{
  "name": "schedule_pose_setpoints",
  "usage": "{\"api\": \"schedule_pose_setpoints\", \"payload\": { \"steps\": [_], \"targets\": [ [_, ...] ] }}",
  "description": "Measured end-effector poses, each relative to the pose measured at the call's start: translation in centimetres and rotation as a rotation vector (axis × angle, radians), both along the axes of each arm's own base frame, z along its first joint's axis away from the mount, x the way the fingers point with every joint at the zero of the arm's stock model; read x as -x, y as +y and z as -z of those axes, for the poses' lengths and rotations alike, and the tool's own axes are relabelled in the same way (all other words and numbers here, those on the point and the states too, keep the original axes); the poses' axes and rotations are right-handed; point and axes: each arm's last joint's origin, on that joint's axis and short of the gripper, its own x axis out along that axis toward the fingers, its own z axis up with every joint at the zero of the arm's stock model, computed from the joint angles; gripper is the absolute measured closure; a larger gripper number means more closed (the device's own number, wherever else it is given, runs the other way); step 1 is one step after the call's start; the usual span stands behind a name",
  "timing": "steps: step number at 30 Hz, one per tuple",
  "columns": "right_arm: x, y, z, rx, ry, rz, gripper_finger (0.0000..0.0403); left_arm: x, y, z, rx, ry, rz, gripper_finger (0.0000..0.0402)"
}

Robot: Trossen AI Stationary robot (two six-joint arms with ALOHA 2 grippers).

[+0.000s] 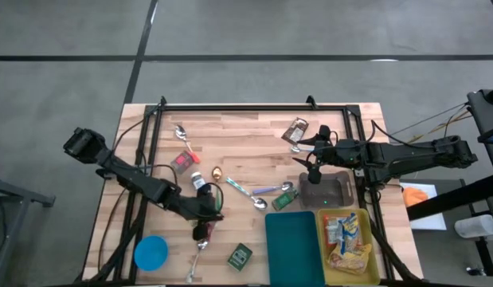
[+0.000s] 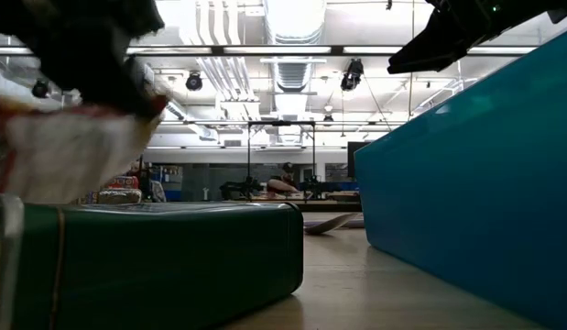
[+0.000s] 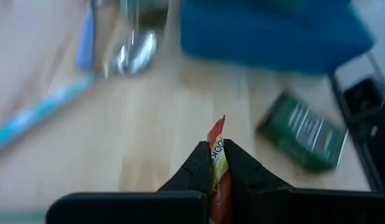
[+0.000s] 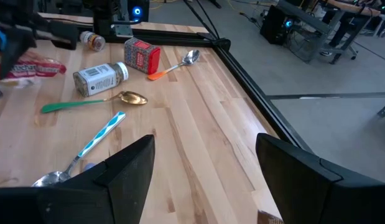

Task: Pick & Place Food Item
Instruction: Put the red noodle pack into the yellow bin

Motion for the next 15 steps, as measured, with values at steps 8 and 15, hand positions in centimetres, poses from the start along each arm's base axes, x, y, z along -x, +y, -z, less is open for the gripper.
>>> {"api": "schedule_pose_setpoints", "payload": {
  "steps": [8, 15],
  "targets": [
    [0.0, 0.0, 0.0, 0.0, 0.0, 0.0, 0.0124, -1.6, -0.5, -2.8, -0.015, -0.269, -0.042, 0.039],
    [0.0, 0.0, 0.0, 0.0, 0.0, 0.0, 0.0124, -3.4, -1.3, -3.2, -0.049, -0.412, -0.044, 0.0391]
  ]
}}
